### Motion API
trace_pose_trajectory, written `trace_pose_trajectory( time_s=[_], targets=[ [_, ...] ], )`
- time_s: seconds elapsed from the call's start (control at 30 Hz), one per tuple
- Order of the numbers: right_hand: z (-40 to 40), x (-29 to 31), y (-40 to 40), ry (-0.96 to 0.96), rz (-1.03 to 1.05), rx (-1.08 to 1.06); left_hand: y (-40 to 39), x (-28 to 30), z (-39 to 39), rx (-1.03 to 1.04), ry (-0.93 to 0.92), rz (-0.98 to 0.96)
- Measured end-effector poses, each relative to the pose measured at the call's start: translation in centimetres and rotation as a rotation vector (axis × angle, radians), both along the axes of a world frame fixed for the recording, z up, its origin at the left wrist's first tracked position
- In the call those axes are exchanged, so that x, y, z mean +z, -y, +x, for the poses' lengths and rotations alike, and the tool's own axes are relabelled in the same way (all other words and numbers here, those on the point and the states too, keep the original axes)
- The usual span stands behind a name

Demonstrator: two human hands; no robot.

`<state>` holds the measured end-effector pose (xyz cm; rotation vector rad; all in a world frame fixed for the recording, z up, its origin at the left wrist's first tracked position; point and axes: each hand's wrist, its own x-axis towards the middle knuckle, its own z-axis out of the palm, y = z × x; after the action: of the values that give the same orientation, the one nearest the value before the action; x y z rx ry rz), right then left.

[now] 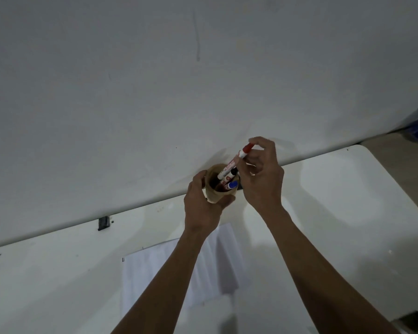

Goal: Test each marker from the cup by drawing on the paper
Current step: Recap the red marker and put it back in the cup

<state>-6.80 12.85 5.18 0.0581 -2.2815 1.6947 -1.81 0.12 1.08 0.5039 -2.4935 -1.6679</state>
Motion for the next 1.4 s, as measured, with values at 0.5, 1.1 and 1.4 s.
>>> trace_pose_trajectory(
  time_s=[0.5,1.1,1.4],
  targets=[
    [0.2,-1.8,-0.4,0.062,0.260,0.005,0.0,-0.4,0.0,0.008,-0.055,0.032],
    [4.4,-3.2,-0.1,-0.001,0.299,0.008,-0.1,-0.1,0.2,-0.013,-0.066,0.013],
    [3.8,-3.8,-0.4,-0.028,0.301,0.039,-0.1,-0.4,0.3,-0.011,-0.052,0.019]
  ],
)
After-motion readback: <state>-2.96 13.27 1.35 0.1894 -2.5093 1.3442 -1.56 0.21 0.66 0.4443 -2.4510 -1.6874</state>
